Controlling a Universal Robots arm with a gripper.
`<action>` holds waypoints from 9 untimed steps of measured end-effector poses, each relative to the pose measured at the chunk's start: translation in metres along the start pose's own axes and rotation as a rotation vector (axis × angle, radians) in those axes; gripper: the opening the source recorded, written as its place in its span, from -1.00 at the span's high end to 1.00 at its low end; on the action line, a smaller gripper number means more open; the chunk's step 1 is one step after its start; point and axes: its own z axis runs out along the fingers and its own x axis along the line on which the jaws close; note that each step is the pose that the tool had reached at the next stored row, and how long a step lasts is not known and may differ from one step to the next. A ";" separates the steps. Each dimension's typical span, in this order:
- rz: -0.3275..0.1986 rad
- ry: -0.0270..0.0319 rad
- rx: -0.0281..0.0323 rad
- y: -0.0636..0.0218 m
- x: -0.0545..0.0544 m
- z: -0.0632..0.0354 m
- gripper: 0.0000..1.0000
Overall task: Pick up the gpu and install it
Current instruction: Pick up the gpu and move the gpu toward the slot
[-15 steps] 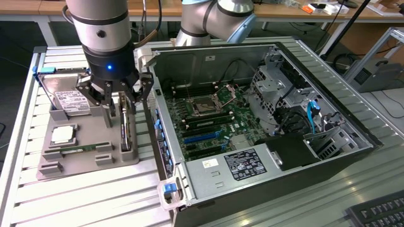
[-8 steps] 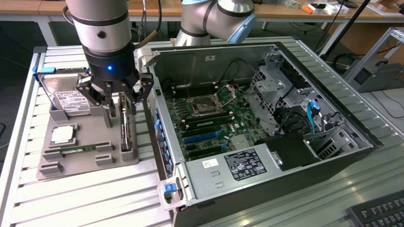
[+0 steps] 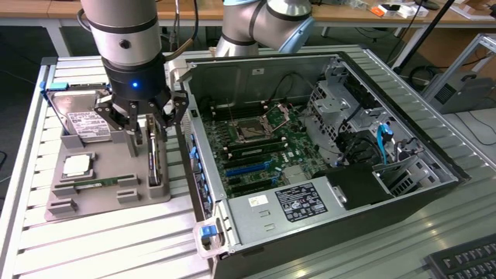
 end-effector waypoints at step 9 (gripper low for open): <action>0.000 0.0000 0.0002 -0.0001 0.000 0.0024 0.04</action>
